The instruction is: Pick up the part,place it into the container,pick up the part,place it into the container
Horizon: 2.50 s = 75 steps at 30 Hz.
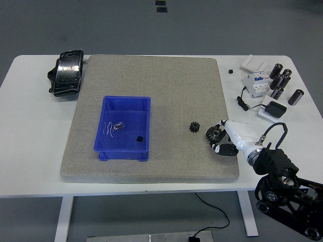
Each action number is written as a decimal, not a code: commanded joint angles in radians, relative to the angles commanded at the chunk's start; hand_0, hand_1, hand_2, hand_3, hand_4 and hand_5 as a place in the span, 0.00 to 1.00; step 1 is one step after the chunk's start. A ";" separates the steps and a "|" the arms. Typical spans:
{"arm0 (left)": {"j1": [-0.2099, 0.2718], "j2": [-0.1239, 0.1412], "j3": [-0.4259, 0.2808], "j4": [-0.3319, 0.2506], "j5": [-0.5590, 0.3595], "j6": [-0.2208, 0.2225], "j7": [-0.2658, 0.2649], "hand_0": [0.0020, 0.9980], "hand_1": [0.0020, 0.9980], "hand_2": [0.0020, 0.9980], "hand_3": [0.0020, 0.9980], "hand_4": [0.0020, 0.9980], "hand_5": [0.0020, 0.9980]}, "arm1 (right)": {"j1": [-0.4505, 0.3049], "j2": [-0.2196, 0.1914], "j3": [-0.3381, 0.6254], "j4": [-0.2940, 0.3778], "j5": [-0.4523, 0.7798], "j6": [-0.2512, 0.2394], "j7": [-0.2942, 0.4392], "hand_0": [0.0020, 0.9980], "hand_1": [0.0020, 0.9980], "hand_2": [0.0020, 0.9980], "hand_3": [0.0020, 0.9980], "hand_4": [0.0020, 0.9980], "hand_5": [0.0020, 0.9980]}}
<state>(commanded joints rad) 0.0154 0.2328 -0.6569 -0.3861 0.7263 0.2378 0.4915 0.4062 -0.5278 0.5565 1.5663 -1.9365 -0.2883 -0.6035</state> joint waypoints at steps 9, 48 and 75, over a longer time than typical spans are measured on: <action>0.001 0.001 -0.006 -0.001 0.010 -0.002 0.005 0.68 0.67 0.59 0.55 0.61 0.37 | 0.143 0.060 -0.086 0.029 0.006 -0.021 0.003 0.30 0.47 0.42 0.65 0.54 0.01; -0.011 0.015 -0.043 -0.001 0.070 -0.019 0.023 0.68 0.67 0.59 0.55 0.62 0.37 | 0.447 0.338 -0.393 -0.133 0.235 -0.172 0.121 0.75 0.82 0.86 0.84 0.60 0.36; -0.008 0.011 -0.035 -0.002 0.060 -0.016 0.022 0.68 0.67 0.59 0.55 0.61 0.36 | 0.374 0.187 -0.159 -0.178 0.248 -0.162 0.143 0.61 0.72 0.79 0.83 0.82 0.45</action>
<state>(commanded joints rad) 0.0076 0.2438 -0.6923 -0.3883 0.7859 0.2218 0.5137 0.7804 -0.3405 0.3974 1.3884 -1.6890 -0.4508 -0.4609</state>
